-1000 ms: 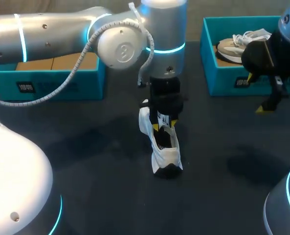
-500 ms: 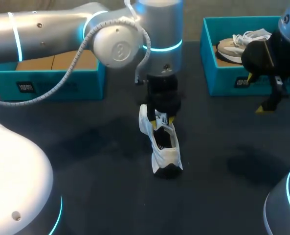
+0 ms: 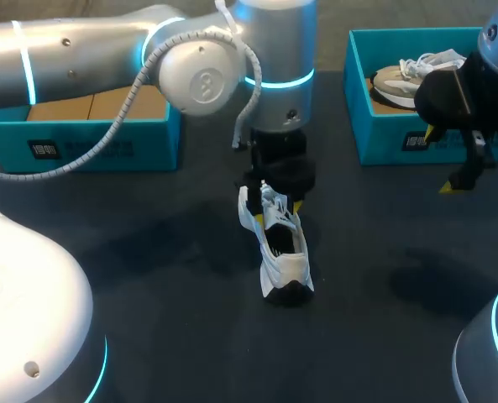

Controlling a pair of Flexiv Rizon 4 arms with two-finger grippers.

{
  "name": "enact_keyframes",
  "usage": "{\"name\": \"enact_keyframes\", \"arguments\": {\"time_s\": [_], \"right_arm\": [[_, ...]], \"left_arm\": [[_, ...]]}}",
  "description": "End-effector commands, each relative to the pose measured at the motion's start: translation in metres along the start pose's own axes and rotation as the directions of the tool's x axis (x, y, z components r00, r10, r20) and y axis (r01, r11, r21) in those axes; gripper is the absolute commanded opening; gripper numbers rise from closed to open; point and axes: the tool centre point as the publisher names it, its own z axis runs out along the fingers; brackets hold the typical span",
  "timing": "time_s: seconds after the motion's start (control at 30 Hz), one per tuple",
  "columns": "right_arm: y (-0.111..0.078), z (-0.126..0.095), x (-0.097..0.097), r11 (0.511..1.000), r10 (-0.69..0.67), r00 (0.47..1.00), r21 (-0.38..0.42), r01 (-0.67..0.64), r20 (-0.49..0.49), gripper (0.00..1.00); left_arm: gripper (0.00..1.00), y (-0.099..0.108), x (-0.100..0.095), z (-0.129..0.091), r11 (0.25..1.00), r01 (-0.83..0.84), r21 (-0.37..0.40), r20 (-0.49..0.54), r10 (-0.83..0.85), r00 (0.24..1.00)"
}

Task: Take the shoe out of the shoebox, open the shoe tongue, remove and reinsert the insole, then place the shoe into the shoebox

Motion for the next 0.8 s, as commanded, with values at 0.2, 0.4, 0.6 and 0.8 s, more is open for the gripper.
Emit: {"name": "enact_keyframes", "arguments": {"time_s": [0.2, 0.4, 0.6, 0.8], "right_arm": [[0.0016, 0.0009, -0.0016, 1.0, 0.001, 1.0, 0.004, -0.001, -0.004, 1.0], [0.0016, 0.0009, -0.0016, 1.0, 0.001, 1.0, 0.004, -0.001, -0.004, 1.0], [0.0016, 0.0009, -0.0016, 1.0, 0.001, 1.0, 0.004, -0.001, -0.004, 1.0], [0.0016, 0.0009, -0.0016, 1.0, 0.001, 1.0, 0.004, -0.001, -0.004, 1.0]], "left_arm": [[1.0, 0.0035, 0.0273, -0.0248, 0.985, 0.165, -0.055, 0.013, -0.164, 0.986], [1.0, 0.0035, 0.0273, -0.0248, 0.985, 0.165, -0.055, 0.013, -0.164, 0.986], [1.0, 0.0035, 0.0273, -0.0248, 0.985, 0.165, -0.055, 0.013, -0.164, 0.986], [1.0, 0.0035, 0.0273, -0.0248, 0.985, 0.165, -0.055, 0.013, -0.164, 0.986]]}}
